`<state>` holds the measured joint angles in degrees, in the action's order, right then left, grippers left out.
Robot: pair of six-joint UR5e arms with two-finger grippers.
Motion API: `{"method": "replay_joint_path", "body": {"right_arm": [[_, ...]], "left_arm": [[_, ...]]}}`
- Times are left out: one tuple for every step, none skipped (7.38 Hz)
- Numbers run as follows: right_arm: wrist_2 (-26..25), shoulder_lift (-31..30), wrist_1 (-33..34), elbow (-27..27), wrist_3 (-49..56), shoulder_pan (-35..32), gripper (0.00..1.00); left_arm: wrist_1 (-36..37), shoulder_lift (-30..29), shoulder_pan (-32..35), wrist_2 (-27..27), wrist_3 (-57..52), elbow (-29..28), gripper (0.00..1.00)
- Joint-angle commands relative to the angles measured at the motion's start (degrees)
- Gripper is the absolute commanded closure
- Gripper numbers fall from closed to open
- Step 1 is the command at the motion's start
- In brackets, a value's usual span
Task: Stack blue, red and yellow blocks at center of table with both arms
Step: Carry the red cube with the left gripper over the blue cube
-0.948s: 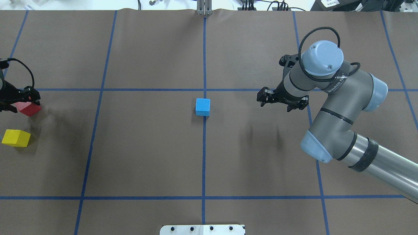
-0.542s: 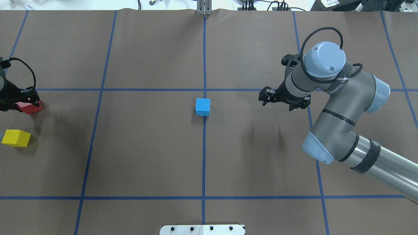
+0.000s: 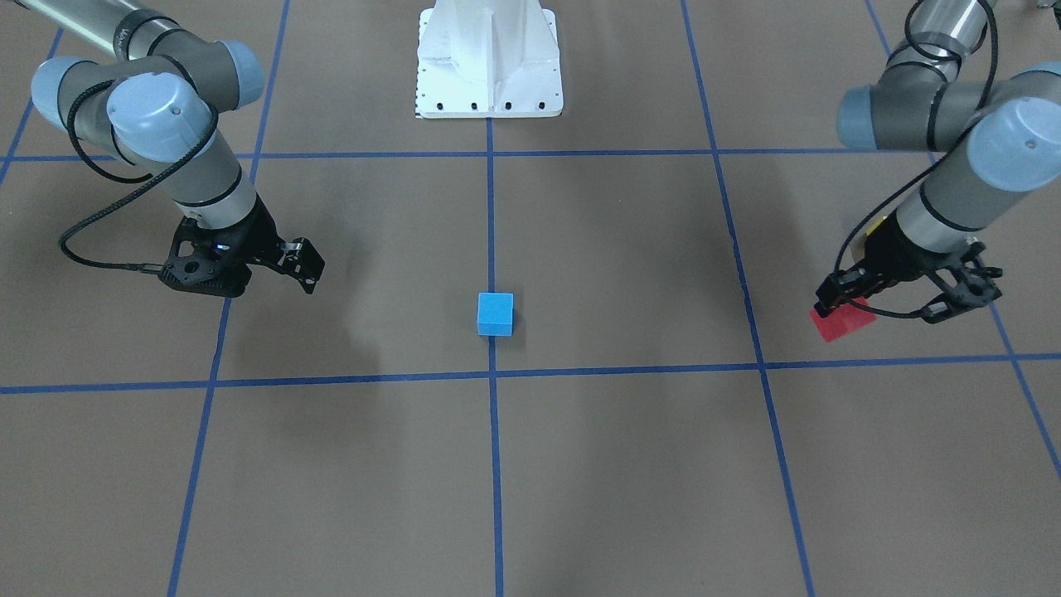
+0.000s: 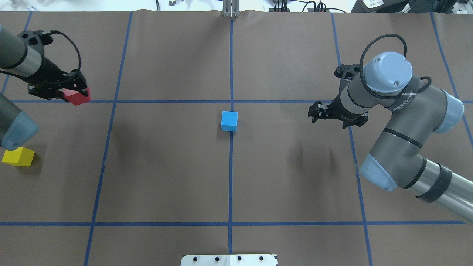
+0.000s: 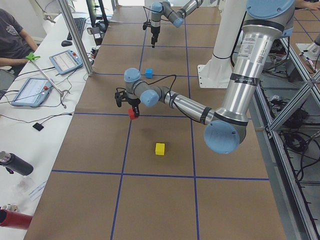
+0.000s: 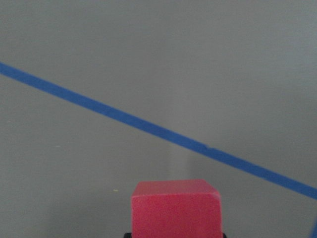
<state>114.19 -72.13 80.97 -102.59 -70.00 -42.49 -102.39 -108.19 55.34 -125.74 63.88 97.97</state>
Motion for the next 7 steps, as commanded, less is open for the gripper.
{"method": "replay_joint_path", "body": {"right_arm": [[0.24,-6.4,-0.2,-2.25,8.58,-2.5,0.0],[0.68,-8.35,-0.2,-3.23,11.87,-4.95,0.0],[0.68,-9.94,-0.55,-3.58,13.3,-6.1,0.0],[0.77,-11.87,-1.07,-3.59,16.35,-7.6,0.0],[1.55,-14.85,-4.21,-3.5,17.78,-8.74,0.0],[2.34,-17.23,-8.25,-3.24,17.79,-8.84,0.0],[2.53,-17.6,-8.89,-3.24,17.71,-8.93,0.0]], "left_arm": [[10.14,-12.33,-8.55,3.19,0.02,3.01,1.0],[11.33,-16.83,-12.23,5.39,-0.16,2.67,1.0],[11.25,-21.92,-16.62,10.81,-1.29,-0.03,1.0],[10.82,-26.15,-19.19,14.95,-2.44,-3.98,1.0],[10.38,-29.67,-19.56,14.99,-2.36,-8.28,1.0],[10.2,-34.75,-20.78,14.99,-2.36,-14.41,1.0],[10.02,-38.55,-20.97,14.91,-2.36,-18.91,1.0]]}}
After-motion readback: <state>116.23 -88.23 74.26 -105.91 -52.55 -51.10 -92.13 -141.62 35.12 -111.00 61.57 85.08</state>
